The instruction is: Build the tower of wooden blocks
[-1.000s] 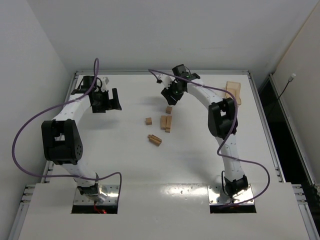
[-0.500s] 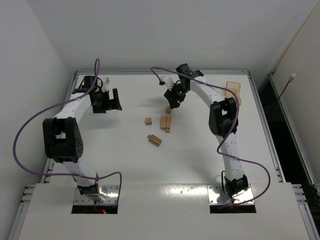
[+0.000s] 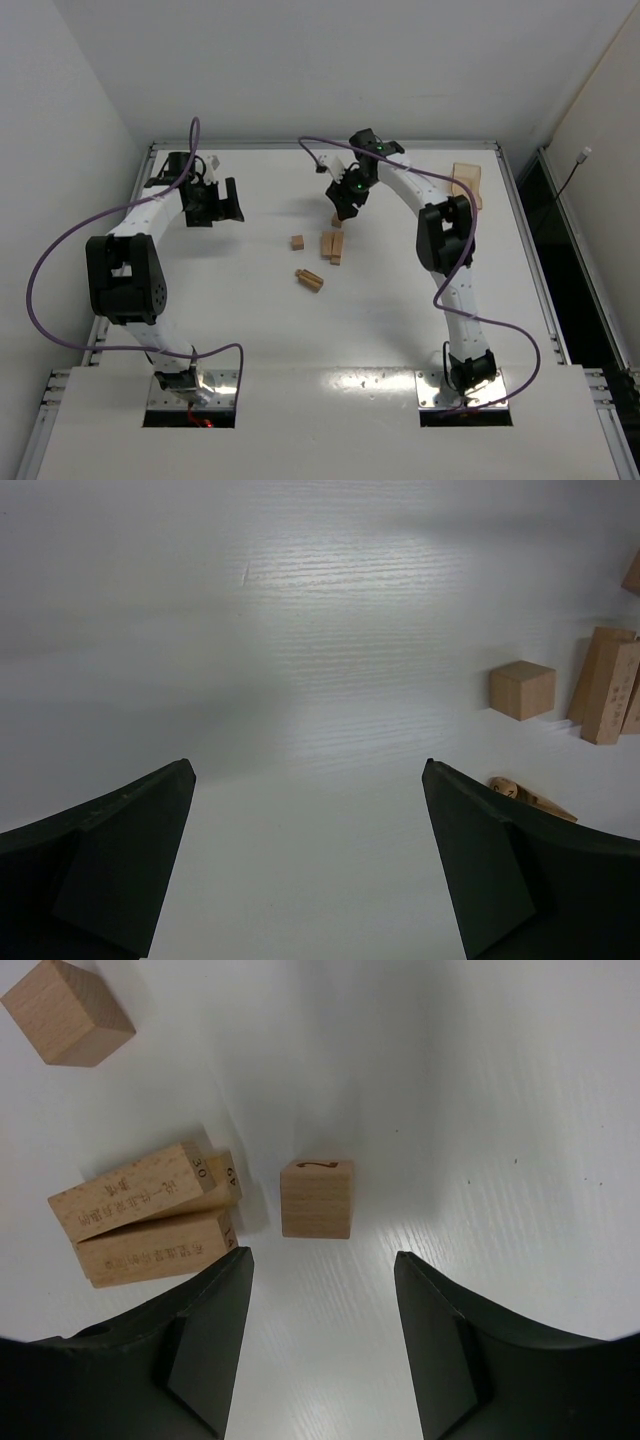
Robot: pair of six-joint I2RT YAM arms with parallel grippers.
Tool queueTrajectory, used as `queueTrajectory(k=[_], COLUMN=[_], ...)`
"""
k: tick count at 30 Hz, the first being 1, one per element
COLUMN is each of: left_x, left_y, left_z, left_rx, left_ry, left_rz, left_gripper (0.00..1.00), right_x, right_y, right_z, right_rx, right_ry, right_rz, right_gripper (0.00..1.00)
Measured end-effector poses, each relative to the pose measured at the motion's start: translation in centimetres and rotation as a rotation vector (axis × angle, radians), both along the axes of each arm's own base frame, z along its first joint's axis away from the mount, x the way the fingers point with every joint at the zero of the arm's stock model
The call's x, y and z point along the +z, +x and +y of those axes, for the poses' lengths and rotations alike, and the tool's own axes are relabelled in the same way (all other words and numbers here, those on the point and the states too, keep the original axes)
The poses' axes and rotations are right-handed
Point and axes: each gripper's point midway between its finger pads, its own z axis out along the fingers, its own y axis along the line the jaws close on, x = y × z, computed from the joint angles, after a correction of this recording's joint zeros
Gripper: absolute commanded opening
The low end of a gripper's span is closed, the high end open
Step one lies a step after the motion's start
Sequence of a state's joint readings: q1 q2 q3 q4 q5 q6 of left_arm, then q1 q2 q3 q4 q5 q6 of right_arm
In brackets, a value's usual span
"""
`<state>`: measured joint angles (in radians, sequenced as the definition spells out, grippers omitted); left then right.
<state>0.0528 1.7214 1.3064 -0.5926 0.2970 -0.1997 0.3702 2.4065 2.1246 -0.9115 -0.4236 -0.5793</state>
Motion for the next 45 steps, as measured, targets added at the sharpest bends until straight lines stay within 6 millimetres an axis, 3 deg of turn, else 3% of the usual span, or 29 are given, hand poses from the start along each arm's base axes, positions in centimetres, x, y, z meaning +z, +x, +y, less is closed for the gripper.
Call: queueTrajectory(k=[15,19,23,25,36,41,45], left_x=[0.0,0.0,0.0,0.0,0.3,0.4,0.5], left_y=[0.0,0.0,0.0,0.0,0.2,0.1,0.1], left_z=[0.0,0.0,0.0,0.0,-0.1,-0.4,-0.7], left_rx=[0.000,0.000,0.000,0.000,-0.002,-0.014,-0.023], left_ry=[0.000,0.000,0.000,0.000,-0.003,-0.021,-0.034], left_rz=[0.000,0.000,0.000,0.000,-0.009,-0.009,-0.008], left_gripper=[0.99,0.99,0.99,0.99,0.99,0.99,0.99], right_x=[-3.3,-3.4,-3.1,-3.0,-2.9,-0.1,5.3], right_y=[-0.9,-0.4,0.2,0.4,0.7,-0.2,-1.2], right_z=[1.4,1.3,1.1,1.0,0.7,1.5,2.0], right_rx=[0.002,-0.015,-0.036,-0.045,-0.051,0.011,0.071], right_ry=[-0.040,-0.053,-0.064,-0.075,-0.084,-0.022,0.046], right_rz=[0.051,0.038,0.021,0.012,0.003,-0.004,-0.058], right_gripper=[0.55,0.44,0.12,0.02,0.00,0.00,0.00])
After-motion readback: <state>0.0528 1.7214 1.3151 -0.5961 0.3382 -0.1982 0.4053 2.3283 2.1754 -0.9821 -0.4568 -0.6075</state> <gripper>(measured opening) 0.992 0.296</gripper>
